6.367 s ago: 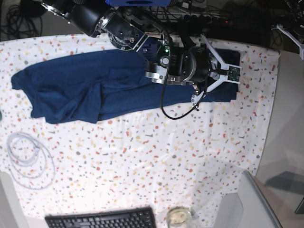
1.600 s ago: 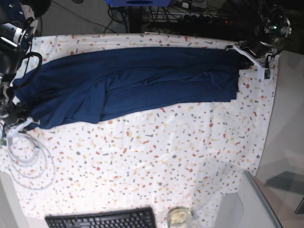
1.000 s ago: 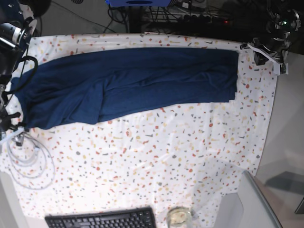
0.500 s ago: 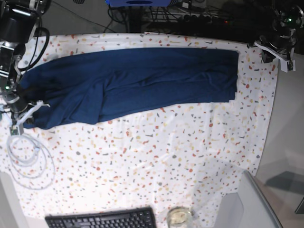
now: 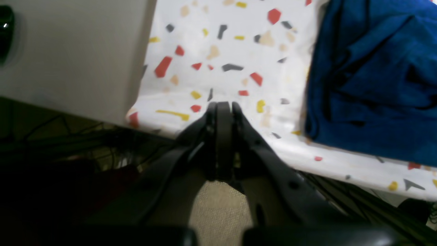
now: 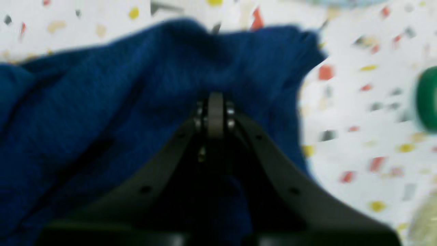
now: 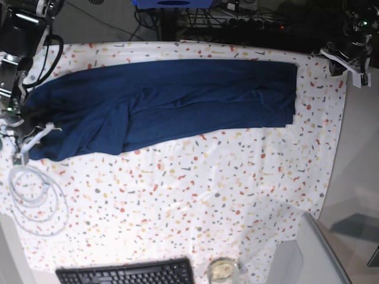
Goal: Layout the t-shirt on the table in an organized manner, then fold the t-shirt properly
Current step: 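Pull both strip ends apart with both grippers to straighten the strip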
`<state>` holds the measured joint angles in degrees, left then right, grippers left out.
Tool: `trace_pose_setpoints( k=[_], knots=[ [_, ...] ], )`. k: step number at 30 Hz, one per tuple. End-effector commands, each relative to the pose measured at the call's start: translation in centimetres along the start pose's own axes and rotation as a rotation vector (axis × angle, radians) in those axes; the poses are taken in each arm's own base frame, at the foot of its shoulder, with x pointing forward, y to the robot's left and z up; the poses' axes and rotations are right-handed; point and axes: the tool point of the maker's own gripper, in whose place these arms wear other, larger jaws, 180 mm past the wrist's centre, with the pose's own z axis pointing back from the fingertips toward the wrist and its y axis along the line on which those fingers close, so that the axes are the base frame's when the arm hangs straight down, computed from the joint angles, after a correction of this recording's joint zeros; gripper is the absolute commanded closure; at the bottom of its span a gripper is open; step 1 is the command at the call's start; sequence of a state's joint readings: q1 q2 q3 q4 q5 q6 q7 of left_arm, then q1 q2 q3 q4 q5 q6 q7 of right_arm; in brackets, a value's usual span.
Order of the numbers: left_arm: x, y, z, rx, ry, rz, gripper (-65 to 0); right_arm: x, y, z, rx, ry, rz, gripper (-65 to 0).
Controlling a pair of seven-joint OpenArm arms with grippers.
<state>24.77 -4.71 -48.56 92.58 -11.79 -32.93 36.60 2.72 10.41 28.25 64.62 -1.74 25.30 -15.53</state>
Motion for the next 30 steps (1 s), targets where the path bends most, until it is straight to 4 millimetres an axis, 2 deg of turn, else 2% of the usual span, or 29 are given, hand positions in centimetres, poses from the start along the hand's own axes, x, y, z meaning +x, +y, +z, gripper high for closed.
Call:
trace_pose_setpoints(
  k=[1,3,5,8,11,12,14,16,19,21,26,30],
  knots=[
    [1.1,0.6,0.4,0.012,-0.036,-0.013,0.0,3.4,-2.1,1.3,-0.053,-0.105,0.009,-0.3],
    [0.9,0.8,0.4,0.017,-0.033,-0.008,0.0,5.0,-3.0,3.4,-0.099,-0.172,0.014,-0.3],
    [1.0,0.8,0.5,0.017,-0.034,-0.010,0.0,5.0,-4.0,5.0,-0.141,-0.182,0.016,-0.3],
    [0.5,0.7,0.7,0.014,-0.019,-0.020,0.0,2.7,-5.1,6.4,-0.179,-0.118,-0.006,-0.2],
    [0.7,0.5,0.9,0.012,-0.028,-0.029,0.0,0.5,-6.5,7.2,-0.215,-0.079,-0.035,-0.2],
    [1.0,0.4,1.0,0.011,-0.036,-0.032,-1.8,-0.4,-6.8,7.3,-0.217,-0.060,-0.045,-0.2],
    [1.4,-0.2,1.1,-0.015,-0.046,-0.054,-20.4,-2.1,-6.9,7.2,-0.215,-0.024,-0.061,-0.2],
    [1.9,-2.0,1.2,-0.111,-0.077,-0.076,-40.0,-3.6,-6.7,6.9,-0.206,0.013,-0.072,-0.2],
    [3.1,-2.8,1.3,-0.163,-0.141,-0.003,-63.5,-5.1,-6.3,6.7,-0.193,0.047,-0.081,-0.2],
    [3.7,-3.2,1.0,-0.190,-0.168,0.043,-65.0,-6.0,-6.2,6.8,-0.191,0.067,-0.081,0.0],
    [3.6,-3.8,-1.7,-0.229,-0.163,0.144,-65.0,-6.8,-6.2,7.1,-0.190,0.086,-0.080,0.0],
    [3.6,-7.5,-3.1,-0.327,-0.135,0.112,-65.0,-7.4,-6.1,7.3,-0.189,0.098,-0.077,0.0]
  ],
)
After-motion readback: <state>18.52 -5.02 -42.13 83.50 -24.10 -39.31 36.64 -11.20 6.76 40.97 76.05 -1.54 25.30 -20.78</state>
